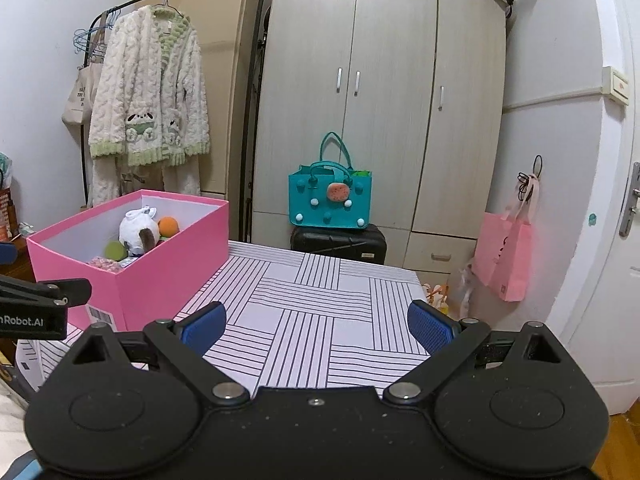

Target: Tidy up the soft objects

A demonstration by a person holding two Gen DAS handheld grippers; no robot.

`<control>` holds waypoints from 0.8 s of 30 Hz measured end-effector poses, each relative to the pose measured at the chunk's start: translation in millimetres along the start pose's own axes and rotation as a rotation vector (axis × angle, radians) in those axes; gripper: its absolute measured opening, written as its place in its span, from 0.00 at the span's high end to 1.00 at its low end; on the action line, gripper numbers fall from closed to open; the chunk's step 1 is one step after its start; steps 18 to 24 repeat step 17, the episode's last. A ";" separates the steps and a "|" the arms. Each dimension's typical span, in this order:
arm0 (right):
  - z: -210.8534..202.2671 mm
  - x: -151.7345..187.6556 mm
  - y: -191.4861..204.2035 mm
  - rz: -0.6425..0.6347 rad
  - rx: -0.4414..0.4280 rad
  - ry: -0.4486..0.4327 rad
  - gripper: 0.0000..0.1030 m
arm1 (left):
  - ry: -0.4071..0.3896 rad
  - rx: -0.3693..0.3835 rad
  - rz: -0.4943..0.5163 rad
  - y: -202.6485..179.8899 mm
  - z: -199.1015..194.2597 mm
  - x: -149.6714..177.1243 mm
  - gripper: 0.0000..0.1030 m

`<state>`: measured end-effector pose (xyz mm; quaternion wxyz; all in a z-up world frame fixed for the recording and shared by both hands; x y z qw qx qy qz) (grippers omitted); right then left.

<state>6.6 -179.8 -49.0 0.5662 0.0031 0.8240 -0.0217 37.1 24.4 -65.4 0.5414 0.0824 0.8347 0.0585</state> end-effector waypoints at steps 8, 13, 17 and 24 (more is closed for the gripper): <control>-0.5 -0.5 0.2 -0.001 -0.003 -0.001 0.04 | -0.005 0.023 0.010 -4.7 -1.5 0.8 0.00; -0.2 -0.3 0.9 -0.002 -0.003 0.000 0.04 | -0.017 0.017 0.014 -4.6 -3.5 -0.4 0.00; -0.1 -0.6 0.2 0.003 -0.002 0.003 0.04 | -0.018 0.013 0.018 -4.3 -4.3 -1.7 0.00; -0.1 -0.6 0.2 0.003 -0.002 0.003 0.04 | -0.018 0.013 0.018 -4.3 -4.3 -1.7 0.00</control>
Point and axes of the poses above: each gripper's, at about its wrist camera, not at the fingertips, and z roughly the way its jaws point, y to its left, x to its underside, the point moved 5 cm from there along z, roughly the way its jaws point, and after that the axes turned 5 degrees about z, right-handed, at the moved point
